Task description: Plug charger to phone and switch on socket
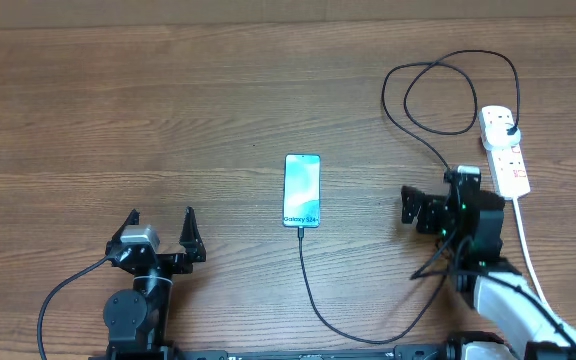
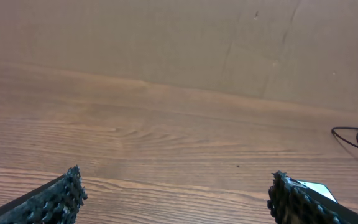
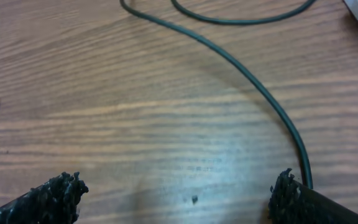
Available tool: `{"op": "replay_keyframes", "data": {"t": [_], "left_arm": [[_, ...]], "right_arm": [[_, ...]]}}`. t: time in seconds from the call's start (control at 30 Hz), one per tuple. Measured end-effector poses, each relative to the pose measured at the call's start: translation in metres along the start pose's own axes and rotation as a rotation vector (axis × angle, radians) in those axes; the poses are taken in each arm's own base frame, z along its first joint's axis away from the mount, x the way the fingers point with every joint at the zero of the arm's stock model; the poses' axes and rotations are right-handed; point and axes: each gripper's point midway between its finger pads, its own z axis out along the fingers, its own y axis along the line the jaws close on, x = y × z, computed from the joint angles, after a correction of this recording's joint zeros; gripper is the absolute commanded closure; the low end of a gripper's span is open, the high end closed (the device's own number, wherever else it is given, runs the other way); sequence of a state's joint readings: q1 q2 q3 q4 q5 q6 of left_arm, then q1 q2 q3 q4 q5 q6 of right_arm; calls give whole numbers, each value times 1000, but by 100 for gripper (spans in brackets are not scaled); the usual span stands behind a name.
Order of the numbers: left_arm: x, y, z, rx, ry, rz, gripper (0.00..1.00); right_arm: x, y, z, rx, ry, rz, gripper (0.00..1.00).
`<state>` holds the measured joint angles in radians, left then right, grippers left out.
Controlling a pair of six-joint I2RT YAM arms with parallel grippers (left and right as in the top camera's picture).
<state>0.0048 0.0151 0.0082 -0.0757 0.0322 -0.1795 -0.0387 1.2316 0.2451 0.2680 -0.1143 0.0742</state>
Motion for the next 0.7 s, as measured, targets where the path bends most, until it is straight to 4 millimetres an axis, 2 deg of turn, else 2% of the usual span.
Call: {"op": "replay_keyframes", "data": {"t": [0.53, 0.63, 0.7], "left_arm": [[0, 0, 0, 0, 0, 0, 0], [0, 0, 0, 0, 0, 0, 0], [0, 0, 0, 0, 0, 0, 0]], "right_arm": [[47, -8, -21, 23, -14, -1, 0], [53, -9, -24, 25, -4, 0, 0], [50, -8, -26, 23, -16, -1, 0]]}}
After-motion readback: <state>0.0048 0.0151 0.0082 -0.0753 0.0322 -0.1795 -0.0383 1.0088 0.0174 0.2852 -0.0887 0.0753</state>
